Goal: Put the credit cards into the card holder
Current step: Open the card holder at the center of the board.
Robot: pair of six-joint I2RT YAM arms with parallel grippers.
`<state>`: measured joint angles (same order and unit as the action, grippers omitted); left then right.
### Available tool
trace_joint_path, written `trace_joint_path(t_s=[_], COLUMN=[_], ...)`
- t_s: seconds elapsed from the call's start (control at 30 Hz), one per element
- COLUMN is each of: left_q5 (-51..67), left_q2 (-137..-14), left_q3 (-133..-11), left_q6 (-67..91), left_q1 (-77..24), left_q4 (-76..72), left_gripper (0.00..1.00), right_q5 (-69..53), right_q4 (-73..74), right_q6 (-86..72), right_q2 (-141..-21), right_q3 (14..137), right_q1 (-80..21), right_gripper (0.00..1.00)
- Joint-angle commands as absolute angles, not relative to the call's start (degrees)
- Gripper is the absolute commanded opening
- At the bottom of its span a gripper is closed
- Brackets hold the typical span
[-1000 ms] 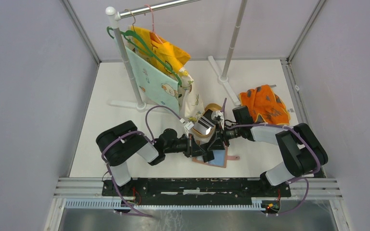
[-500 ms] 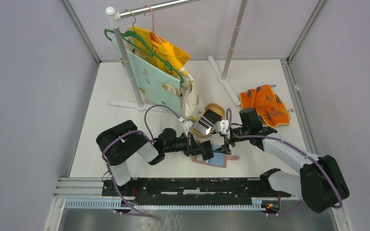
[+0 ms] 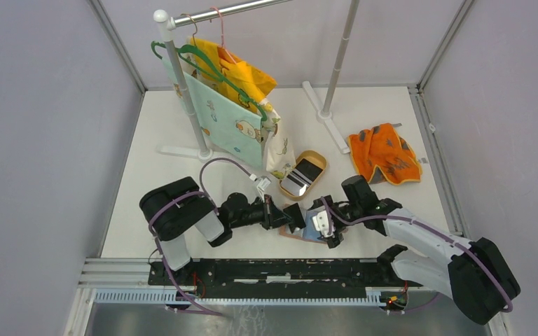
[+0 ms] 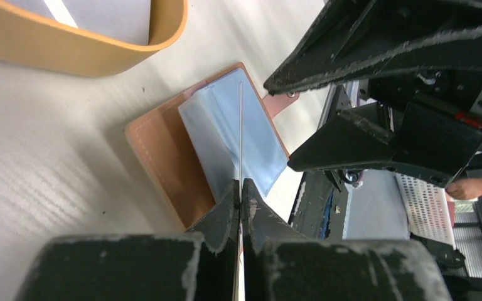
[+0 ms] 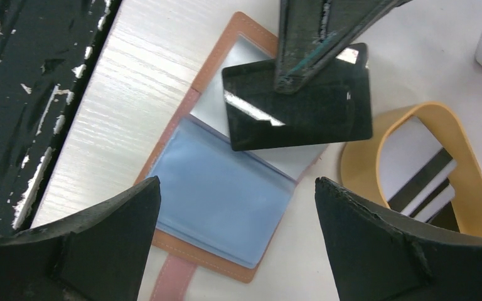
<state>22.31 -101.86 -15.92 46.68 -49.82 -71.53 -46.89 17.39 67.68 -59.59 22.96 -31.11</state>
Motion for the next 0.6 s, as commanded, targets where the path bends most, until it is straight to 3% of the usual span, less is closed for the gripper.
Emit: trace_joint_path(t_s=[0.0,0.27,0.57], left_q5=[18.3,16.9,17.3], left_q2=[-104.1,-104.3,-96.0], left_q3=[-12.8,-10.7,-13.1], left_q6=[51.2,51.9,48.2], left_q1=[-49.4,-49.4,-49.8], left_q4=[-84.7,-86.8,-70.5], left_gripper=[0.02,0.02,0.02], right_q5=[-41.7,-34.8,-23.2], right_q4=[17.1,18.4,13.6], right_q6=[69.3,70.8,67.2], right_q2=[-61.0,-62.3,-60.2], right_q3=[22.7,22.7,22.3], right_q1=[-35.1,-39.2,-39.1], right_gripper=[0.98,0.98,0.95])
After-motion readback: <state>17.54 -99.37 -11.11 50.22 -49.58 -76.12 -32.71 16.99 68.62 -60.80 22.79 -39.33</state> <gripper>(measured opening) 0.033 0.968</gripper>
